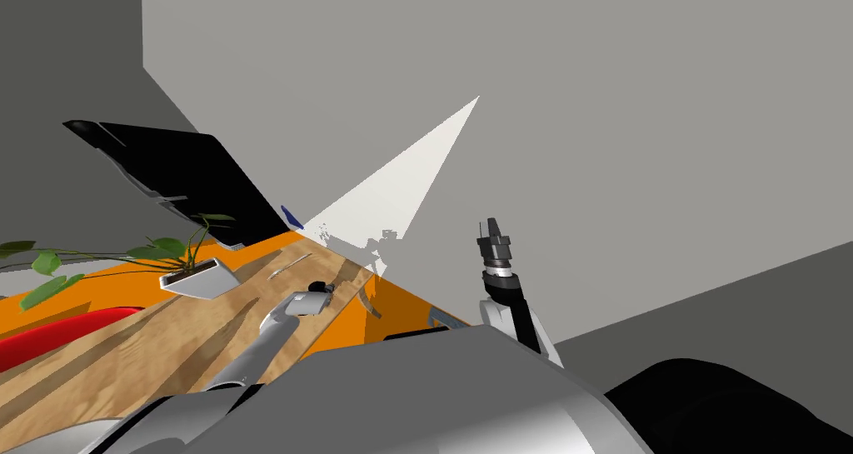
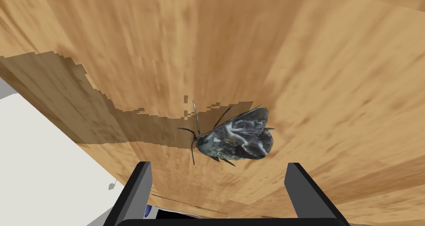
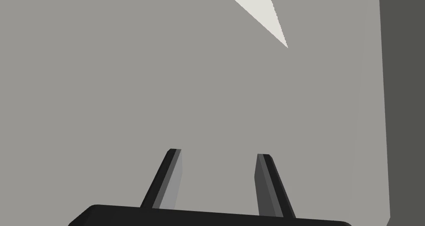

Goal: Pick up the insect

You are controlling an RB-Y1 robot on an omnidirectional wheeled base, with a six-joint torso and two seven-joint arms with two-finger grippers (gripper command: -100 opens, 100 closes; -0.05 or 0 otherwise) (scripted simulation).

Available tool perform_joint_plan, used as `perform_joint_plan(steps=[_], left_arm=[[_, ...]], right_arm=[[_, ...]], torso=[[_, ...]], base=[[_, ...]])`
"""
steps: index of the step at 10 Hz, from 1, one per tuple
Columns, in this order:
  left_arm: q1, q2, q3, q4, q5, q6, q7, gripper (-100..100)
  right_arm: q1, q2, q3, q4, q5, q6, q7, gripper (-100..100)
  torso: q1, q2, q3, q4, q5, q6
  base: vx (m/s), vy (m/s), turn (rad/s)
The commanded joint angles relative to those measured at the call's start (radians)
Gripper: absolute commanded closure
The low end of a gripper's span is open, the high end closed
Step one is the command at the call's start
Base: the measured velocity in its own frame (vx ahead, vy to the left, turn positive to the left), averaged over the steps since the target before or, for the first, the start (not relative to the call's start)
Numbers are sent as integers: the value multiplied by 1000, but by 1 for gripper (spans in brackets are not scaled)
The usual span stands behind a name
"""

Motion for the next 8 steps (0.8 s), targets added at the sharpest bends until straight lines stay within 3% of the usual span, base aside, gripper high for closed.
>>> perform_joint_plan(steps=[1,4,5,6,8], left_arm=[[5,-8,0,26,-12,-30,9,-100],[12,-21,1,64,-30,-76,22,-100],[9,-18,1,58,-25,-64,17,-100],[10,-18,1,59,-26,-68,19,100],[10,-18,1,60,-26,-67,19,100]], right_arm=[[0,0,0,0,0,0,0,0],[0,0,0,0,0,0,0,0],[0,0,0,0,0,0,0,0],[0,0,0,0,0,0,0,0],[0,0,0,0,0,0,0,0]], torso=[[0,0,0,0,0,0],[3,-3,-2,-1,1,0],[2,-3,-2,-1,1,0],[1,-1,-1,0,0,0],[0,0,0,0,0,1]], base=[[42,19,-14],[65,35,-10],[26,7,-1],[0,0,0],[0,0,0]])
